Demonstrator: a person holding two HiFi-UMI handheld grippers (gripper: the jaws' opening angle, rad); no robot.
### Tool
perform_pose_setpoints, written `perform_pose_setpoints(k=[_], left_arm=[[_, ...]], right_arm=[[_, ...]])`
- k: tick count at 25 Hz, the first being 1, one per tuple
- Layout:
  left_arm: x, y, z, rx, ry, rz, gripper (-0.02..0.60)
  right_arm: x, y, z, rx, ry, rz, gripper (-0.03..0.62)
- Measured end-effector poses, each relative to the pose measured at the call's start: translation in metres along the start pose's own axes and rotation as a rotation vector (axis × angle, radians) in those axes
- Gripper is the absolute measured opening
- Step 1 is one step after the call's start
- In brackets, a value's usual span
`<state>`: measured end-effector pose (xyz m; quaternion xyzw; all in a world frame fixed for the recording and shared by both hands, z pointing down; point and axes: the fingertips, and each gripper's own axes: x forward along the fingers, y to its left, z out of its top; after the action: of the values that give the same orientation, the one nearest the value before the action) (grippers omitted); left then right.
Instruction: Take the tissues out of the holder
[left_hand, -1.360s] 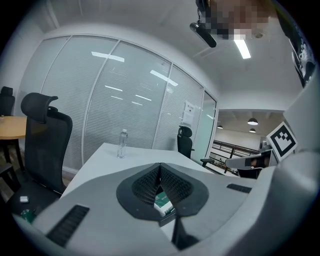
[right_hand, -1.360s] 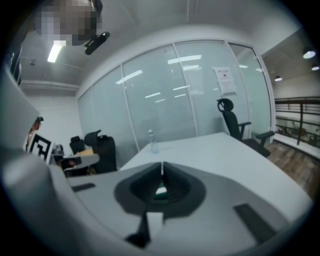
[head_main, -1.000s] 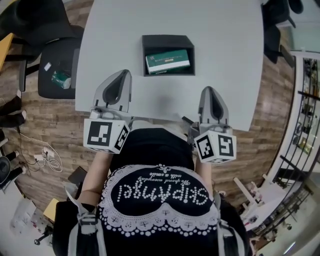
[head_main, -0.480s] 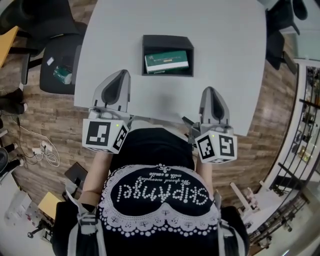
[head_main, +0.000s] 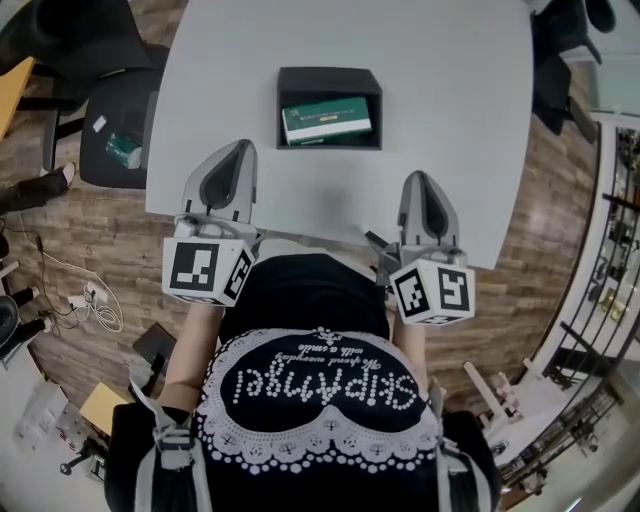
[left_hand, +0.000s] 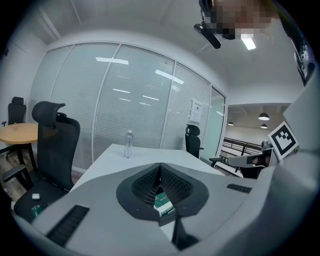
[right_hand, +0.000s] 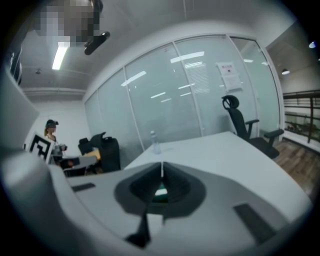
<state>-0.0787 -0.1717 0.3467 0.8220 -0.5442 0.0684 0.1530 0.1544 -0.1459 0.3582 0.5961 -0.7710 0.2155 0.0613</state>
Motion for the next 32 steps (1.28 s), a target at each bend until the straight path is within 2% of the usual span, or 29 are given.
perform_pose_setpoints(k=[4, 7, 11, 16, 23, 28, 32], left_arm=[[0.012, -0.006, 0.003, 0.045, 0.015, -0.039, 0.023], [0.027, -0.016, 0.002, 0.099, 0.057, -0.114, 0.026], [0.052, -0.035, -0.007, 0.169, 0.16, -0.243, 0.138], [0.08, -0.056, -0.025, 0.257, 0.252, -0.347, 0.226], [0.116, -0.079, -0.072, 0.315, 0.425, -0.463, 0.296], [0.132, -0.087, -0.115, 0.395, 0.564, -0.507, 0.333], [0.144, -0.086, -0.135, 0.396, 0.627, -0.505, 0.351]], right_arm=[[0.002, -0.005, -0.001, 0.006, 0.002, -0.001, 0.034], [0.002, -0.008, -0.002, 0.01, 0.005, -0.003, 0.034], [0.003, -0.014, -0.001, 0.017, 0.006, -0.012, 0.034], [0.002, -0.027, 0.0, 0.029, 0.01, -0.041, 0.034], [0.005, -0.047, -0.004, 0.055, 0.03, -0.078, 0.034], [0.008, -0.059, -0.01, 0.074, 0.053, -0.084, 0.034], [0.011, -0.065, -0.013, 0.087, 0.069, -0.087, 0.034]])
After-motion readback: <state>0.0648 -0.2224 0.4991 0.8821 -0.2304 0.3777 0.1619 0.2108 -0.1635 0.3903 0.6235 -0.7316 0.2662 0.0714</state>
